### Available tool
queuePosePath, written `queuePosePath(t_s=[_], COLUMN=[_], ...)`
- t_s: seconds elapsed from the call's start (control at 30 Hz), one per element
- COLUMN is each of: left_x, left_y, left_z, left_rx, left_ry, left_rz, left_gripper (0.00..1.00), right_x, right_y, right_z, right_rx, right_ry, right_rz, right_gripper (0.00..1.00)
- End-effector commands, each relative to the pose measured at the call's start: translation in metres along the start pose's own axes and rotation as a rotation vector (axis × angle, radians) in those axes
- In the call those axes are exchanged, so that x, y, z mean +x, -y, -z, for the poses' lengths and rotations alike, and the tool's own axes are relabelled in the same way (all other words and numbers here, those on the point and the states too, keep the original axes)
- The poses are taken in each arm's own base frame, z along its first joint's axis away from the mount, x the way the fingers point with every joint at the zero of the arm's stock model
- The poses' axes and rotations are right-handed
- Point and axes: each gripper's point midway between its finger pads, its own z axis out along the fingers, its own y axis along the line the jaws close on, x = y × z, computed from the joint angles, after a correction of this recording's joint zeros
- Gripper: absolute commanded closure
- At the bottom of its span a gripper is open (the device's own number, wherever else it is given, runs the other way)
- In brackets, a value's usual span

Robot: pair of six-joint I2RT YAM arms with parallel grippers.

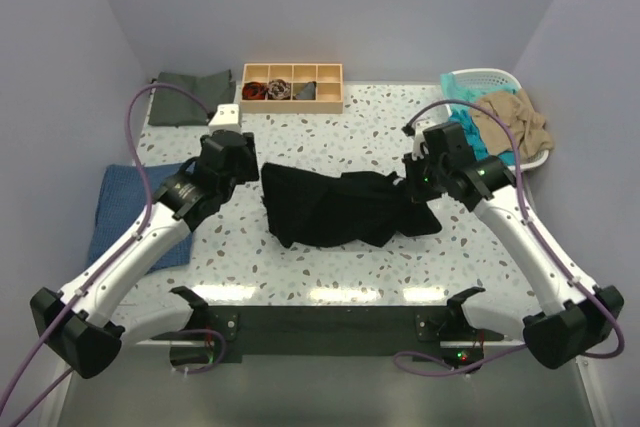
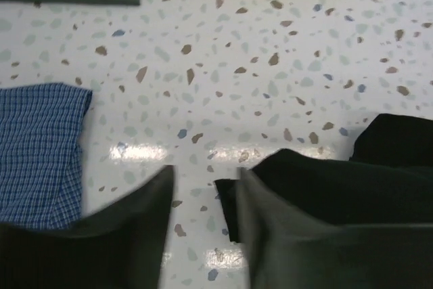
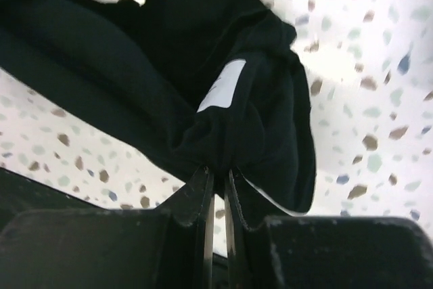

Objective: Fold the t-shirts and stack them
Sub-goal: Flatten the tshirt out

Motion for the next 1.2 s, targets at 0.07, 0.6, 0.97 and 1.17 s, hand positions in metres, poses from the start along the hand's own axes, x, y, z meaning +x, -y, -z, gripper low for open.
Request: queuePosePath(t_s=[0.07,0.6,0.97,1.17], left_x=[0.031,0.065,0.123,0.165], left_y=[-0.042,0.093,0.135,0.137], left_z=[-0.016,-0.094,-0.113,-0.112], left_rx=[-0.239,0.310,0.514,0.525], left_ry=[-0.086,-0.240,-0.374,-0.455], left_rz=[-0.033,-0.052,-0.049,-0.091], left_gripper=[0.12,0.04,0.00,0.09], right_x=[0.049,0.056,0.034,0.049], right_y=[0.007,-0.069,0.025,0.017], right_z=[-0.024,-0.011,-0.067,-0.101], right_rx=[0.022,-0.357,0.201,0.153], right_ry=[-0.183,-0.174,-0.097,-0.185], right_rz=[-0.015,-0.084,-0.041,-0.030], right_gripper=[0.76,0.45,0.21,0.68])
